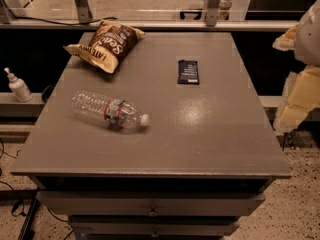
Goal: Move water bottle near rxbar blueberry
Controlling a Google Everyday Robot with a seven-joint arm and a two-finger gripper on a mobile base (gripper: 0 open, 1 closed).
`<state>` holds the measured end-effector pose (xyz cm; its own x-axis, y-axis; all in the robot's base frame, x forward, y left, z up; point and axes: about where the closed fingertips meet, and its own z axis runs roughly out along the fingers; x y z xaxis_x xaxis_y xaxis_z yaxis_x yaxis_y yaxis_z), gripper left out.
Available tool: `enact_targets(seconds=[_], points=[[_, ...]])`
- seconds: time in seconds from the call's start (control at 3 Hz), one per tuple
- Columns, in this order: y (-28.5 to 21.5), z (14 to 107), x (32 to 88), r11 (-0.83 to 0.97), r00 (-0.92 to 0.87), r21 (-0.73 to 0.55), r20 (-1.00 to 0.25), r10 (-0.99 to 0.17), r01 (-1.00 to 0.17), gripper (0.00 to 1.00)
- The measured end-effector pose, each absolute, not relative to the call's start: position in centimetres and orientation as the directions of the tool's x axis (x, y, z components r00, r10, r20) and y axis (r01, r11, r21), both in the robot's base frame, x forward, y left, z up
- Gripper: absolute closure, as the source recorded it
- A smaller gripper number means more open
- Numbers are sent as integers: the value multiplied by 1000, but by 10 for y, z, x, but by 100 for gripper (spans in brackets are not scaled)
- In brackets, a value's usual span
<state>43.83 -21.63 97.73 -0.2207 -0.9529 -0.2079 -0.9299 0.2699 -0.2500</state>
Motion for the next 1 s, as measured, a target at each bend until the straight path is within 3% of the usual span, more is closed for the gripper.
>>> enact_targets(seconds=[0.33,0.67,1.0], points=[[-216,978,439,271,-220,-252,-212,-952,-929,0],[-194,977,444,291,-219,-217,-302,-928,-932,0],[-129,978,445,270,-176,-146,-460,-870,-952,0]])
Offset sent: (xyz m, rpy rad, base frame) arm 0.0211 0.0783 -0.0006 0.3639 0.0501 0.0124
